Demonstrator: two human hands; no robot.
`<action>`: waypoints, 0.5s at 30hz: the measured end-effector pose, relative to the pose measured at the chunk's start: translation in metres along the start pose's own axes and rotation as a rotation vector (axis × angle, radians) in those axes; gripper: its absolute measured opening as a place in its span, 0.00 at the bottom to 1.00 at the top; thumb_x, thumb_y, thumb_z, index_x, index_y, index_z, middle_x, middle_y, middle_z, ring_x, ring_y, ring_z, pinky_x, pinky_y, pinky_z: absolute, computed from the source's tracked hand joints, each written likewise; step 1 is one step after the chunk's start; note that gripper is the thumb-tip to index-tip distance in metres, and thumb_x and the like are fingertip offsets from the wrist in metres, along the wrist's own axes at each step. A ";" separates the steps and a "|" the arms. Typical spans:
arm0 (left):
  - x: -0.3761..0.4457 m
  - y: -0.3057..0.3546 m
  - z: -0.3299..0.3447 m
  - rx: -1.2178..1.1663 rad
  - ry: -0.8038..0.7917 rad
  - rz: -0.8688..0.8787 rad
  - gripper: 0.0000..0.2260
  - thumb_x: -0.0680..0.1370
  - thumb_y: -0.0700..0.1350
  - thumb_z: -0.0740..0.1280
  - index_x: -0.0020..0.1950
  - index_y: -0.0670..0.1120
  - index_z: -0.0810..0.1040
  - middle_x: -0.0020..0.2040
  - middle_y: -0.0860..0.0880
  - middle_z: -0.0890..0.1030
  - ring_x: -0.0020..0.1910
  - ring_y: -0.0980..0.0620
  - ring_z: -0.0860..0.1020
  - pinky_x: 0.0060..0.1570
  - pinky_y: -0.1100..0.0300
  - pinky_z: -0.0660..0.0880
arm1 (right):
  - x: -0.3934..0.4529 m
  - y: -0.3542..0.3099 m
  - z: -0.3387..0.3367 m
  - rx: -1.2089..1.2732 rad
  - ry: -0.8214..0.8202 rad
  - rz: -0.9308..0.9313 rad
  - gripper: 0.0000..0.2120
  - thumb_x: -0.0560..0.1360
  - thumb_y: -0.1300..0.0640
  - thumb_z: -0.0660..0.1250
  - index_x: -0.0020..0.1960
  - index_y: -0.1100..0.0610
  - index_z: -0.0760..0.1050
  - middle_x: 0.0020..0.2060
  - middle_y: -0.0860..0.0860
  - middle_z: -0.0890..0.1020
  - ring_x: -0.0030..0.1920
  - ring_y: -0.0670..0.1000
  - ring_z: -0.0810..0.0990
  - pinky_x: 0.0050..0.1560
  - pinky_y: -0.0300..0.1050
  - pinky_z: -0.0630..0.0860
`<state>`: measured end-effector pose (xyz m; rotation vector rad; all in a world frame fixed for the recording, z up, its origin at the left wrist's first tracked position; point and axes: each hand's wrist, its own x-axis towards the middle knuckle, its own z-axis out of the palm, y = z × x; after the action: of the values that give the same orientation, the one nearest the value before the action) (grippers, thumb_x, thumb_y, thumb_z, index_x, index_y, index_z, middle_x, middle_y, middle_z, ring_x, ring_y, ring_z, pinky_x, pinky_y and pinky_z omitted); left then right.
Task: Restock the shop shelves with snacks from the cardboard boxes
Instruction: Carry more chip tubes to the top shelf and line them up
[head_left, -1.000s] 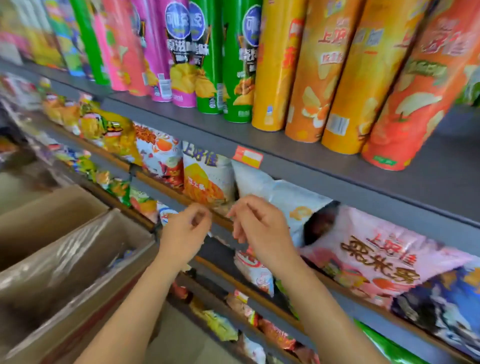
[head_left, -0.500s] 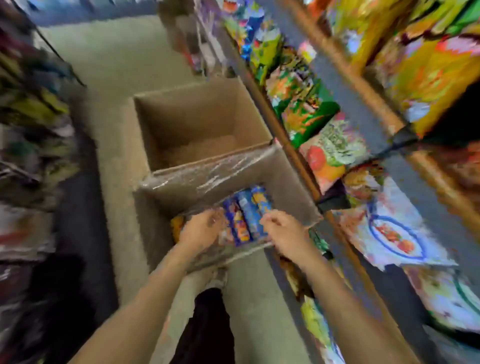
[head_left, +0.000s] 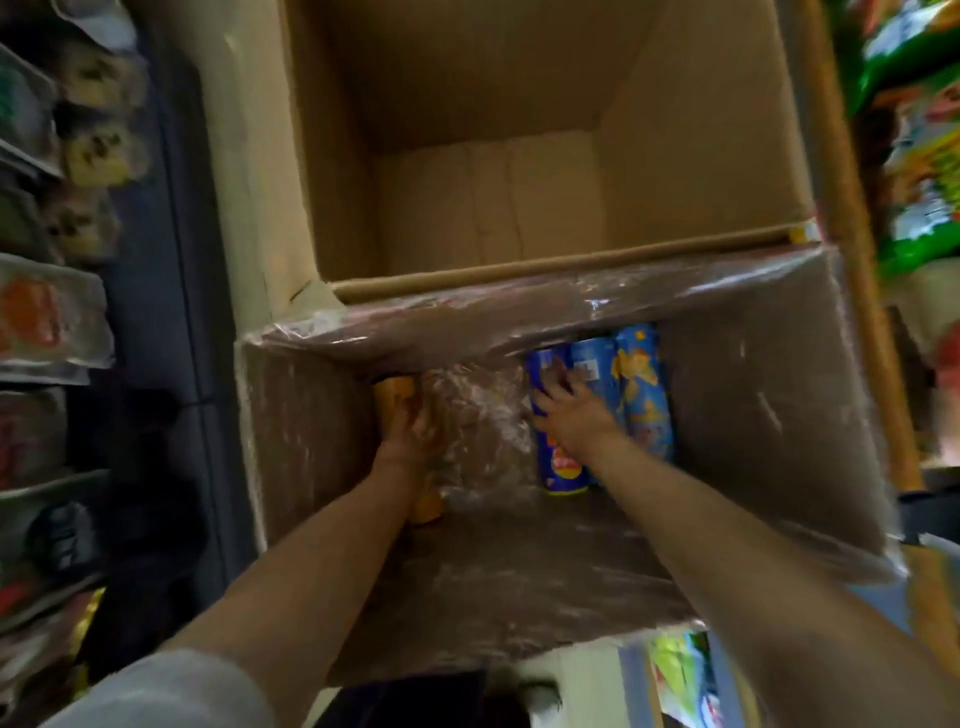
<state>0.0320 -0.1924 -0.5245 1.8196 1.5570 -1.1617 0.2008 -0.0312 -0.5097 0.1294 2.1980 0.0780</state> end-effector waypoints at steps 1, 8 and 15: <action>0.005 0.003 0.004 0.028 -0.017 0.023 0.26 0.85 0.48 0.50 0.81 0.43 0.46 0.81 0.41 0.47 0.79 0.34 0.44 0.74 0.34 0.48 | 0.008 -0.002 0.005 -0.073 -0.031 -0.031 0.24 0.84 0.56 0.56 0.79 0.50 0.59 0.80 0.56 0.51 0.79 0.65 0.44 0.74 0.71 0.44; 0.018 0.000 -0.010 0.170 -0.015 0.167 0.25 0.84 0.46 0.55 0.80 0.44 0.55 0.80 0.41 0.56 0.78 0.36 0.52 0.75 0.35 0.48 | 0.027 -0.010 0.010 -0.126 -0.057 -0.078 0.28 0.82 0.54 0.60 0.80 0.47 0.55 0.81 0.55 0.49 0.80 0.63 0.40 0.72 0.73 0.41; -0.018 -0.019 -0.054 -0.362 0.212 0.035 0.23 0.79 0.54 0.63 0.75 0.55 0.66 0.71 0.47 0.72 0.71 0.43 0.68 0.72 0.46 0.56 | -0.052 0.018 -0.030 0.493 0.186 0.081 0.33 0.77 0.60 0.67 0.77 0.46 0.59 0.78 0.52 0.58 0.79 0.62 0.50 0.74 0.64 0.57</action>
<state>0.0294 -0.1544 -0.4780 1.7554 1.7134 -0.6339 0.2076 -0.0203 -0.4487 0.5034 2.3565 -0.4251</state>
